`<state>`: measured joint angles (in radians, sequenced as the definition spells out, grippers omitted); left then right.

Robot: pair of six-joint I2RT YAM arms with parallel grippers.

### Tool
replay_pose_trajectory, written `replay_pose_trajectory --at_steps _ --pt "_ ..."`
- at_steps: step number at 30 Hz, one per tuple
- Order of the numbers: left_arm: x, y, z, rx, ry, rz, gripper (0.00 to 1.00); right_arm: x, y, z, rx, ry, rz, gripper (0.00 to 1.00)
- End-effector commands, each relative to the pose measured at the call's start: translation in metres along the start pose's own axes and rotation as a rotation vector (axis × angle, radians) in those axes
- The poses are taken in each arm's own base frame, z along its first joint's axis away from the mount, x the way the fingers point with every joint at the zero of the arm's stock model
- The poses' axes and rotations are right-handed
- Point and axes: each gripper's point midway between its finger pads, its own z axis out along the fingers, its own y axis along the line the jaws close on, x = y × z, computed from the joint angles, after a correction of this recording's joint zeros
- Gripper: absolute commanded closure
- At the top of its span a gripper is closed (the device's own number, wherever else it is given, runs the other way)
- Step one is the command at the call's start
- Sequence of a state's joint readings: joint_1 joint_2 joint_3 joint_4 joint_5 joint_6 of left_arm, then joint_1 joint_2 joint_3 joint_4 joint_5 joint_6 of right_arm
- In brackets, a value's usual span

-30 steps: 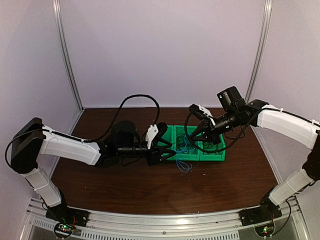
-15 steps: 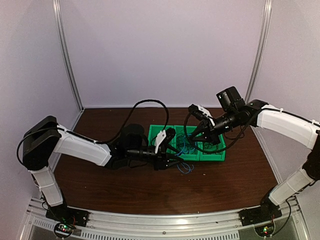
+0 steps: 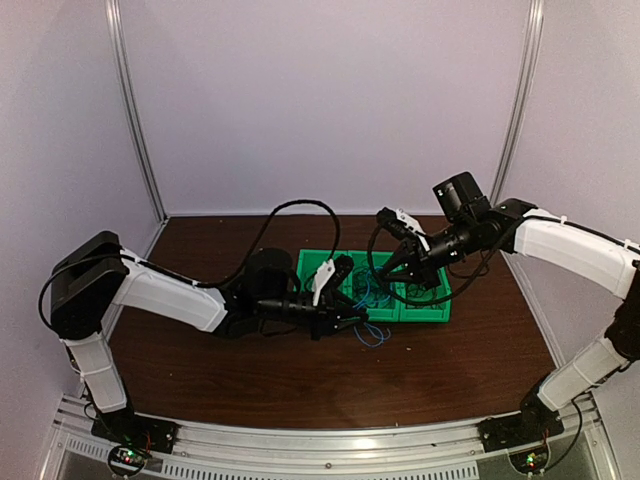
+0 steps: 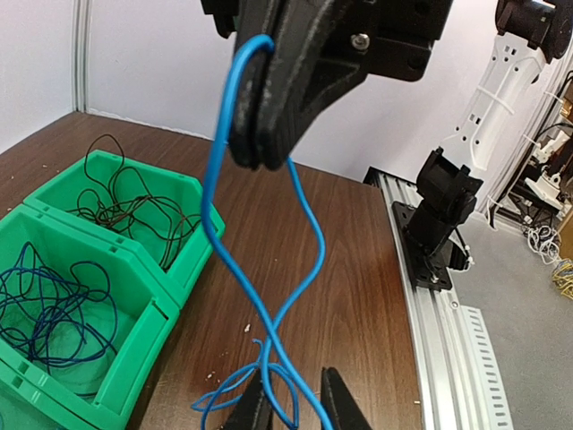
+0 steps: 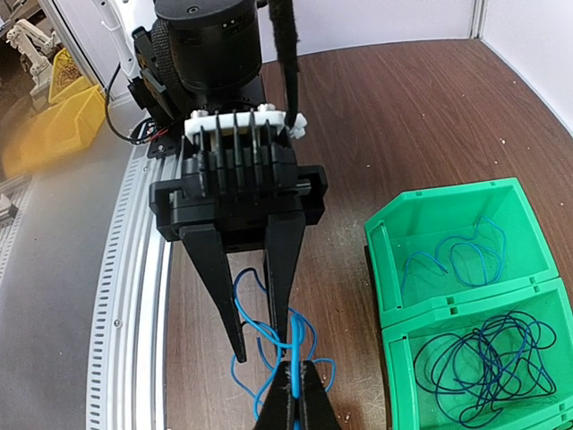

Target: Untangle the cables

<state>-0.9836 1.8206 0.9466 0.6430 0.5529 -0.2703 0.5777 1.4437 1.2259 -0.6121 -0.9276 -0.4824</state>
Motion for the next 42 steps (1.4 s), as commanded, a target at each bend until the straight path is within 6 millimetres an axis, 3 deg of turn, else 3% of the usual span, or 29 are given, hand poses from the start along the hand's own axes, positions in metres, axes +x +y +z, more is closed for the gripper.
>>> replay_pose_trajectory --at_steps 1,8,14,18,20,23,28,34,42 --pt "-0.018 -0.001 0.001 0.001 -0.051 0.019 0.83 -0.005 0.003 -0.005 0.028 -0.011 -0.030 1.00" --pt "-0.021 0.001 -0.003 -0.025 -0.064 0.006 1.00 0.001 0.002 -0.005 0.041 -0.005 -0.031 1.00" --pt "-0.041 0.006 -0.021 -0.106 -0.093 0.037 1.00 0.025 -0.009 -0.006 0.070 0.002 0.017 0.99" --pt "-0.052 0.015 -0.038 -0.174 -0.089 0.054 1.00 0.043 -0.024 -0.014 0.099 -0.010 0.069 0.75" --pt "-0.055 0.023 -0.047 -0.216 -0.084 0.055 1.00 0.049 -0.029 -0.022 0.105 -0.032 0.090 0.66" --pt "-0.059 0.037 -0.062 -0.275 -0.086 0.050 1.00 0.061 -0.034 -0.028 0.115 -0.041 0.117 0.62" --pt "-0.068 0.056 -0.079 -0.369 -0.096 0.043 1.00 0.079 -0.052 -0.041 0.197 -0.050 0.149 0.61" --pt "-0.071 0.082 -0.089 -0.458 -0.056 0.036 1.00 0.084 -0.070 -0.065 0.307 -0.087 0.166 0.61" --pt "-0.059 0.132 -0.101 -0.616 0.046 -0.034 1.00 0.086 -0.077 -0.072 0.366 -0.090 0.159 0.62"
